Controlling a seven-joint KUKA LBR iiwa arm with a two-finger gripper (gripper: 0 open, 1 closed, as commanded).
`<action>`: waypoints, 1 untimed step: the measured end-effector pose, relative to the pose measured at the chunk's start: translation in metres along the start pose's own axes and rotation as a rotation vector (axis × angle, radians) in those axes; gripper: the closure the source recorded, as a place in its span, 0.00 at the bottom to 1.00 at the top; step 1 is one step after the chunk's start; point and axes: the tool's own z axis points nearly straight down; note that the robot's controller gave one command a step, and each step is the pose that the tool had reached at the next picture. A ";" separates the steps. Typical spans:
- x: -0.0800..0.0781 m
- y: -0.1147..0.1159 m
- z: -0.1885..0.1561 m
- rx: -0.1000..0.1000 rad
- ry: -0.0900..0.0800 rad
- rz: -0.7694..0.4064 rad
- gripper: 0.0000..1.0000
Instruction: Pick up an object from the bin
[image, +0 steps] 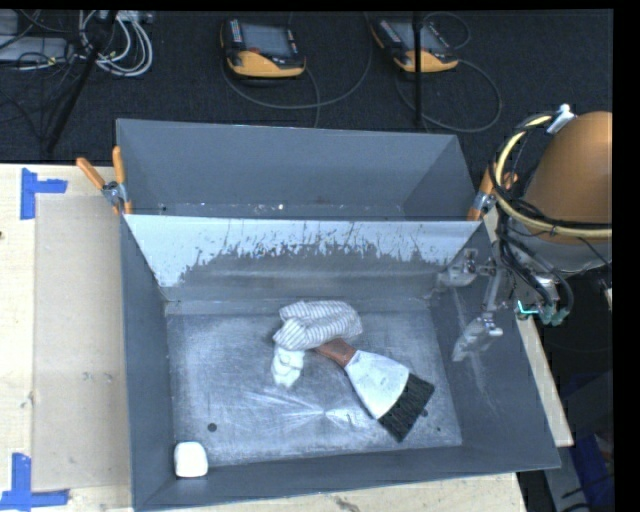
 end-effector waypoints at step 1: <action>-0.001 0.000 -0.004 0.001 -0.007 -0.002 0.00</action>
Offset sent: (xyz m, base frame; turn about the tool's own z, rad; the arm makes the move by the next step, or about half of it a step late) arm -0.0382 0.0003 -0.1453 0.0610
